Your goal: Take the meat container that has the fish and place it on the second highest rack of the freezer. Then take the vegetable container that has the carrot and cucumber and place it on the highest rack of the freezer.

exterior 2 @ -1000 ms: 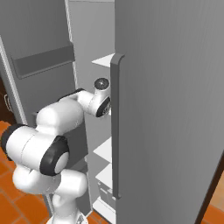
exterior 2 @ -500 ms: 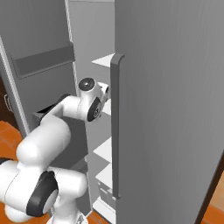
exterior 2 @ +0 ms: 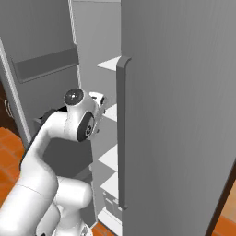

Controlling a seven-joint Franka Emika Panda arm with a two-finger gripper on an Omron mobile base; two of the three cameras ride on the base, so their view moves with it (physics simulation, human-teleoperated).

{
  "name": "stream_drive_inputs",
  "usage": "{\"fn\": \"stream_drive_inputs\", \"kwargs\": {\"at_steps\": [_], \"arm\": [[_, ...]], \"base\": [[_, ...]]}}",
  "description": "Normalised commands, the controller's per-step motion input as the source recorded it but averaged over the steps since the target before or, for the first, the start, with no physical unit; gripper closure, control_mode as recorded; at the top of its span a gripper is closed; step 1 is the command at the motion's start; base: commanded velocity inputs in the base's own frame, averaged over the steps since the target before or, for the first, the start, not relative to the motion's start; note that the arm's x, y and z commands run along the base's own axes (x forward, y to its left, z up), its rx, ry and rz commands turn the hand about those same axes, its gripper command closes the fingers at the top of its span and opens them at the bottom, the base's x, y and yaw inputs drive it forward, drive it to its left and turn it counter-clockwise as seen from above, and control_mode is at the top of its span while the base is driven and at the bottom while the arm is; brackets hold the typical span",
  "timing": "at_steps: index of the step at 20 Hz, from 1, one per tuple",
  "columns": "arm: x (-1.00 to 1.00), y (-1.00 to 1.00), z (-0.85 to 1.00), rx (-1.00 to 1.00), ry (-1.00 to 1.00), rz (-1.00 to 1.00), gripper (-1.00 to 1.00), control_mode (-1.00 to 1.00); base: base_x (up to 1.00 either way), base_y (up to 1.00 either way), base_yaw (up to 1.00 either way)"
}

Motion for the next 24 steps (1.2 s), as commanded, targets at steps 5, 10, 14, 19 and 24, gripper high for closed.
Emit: {"fn": "stream_drive_inputs", "kwargs": {"at_steps": [5, 10, 14, 19, 24], "arm": [[-0.78, 0.19, 0.36, 0.00, 0.13, 0.03, -1.00, -1.00], [-0.52, 0.25, 0.16, 0.02, 0.06, 0.04, -1.00, -1.00], [-0.21, 0.23, 0.17, 0.00, 0.18, 0.01, -1.00, -1.00], [-0.06, 0.08, -0.04, 0.00, 0.28, -0.01, -1.00, -1.00], [-0.44, 0.03, -0.03, 0.00, 0.04, -0.03, -1.00, -1.00]], "base": [[0.00, 0.00, 0.00], [0.00, 0.00, 0.00], [0.00, 0.00, 0.00], [0.00, 0.00, 0.00], [0.00, 0.00, 0.00]]}}
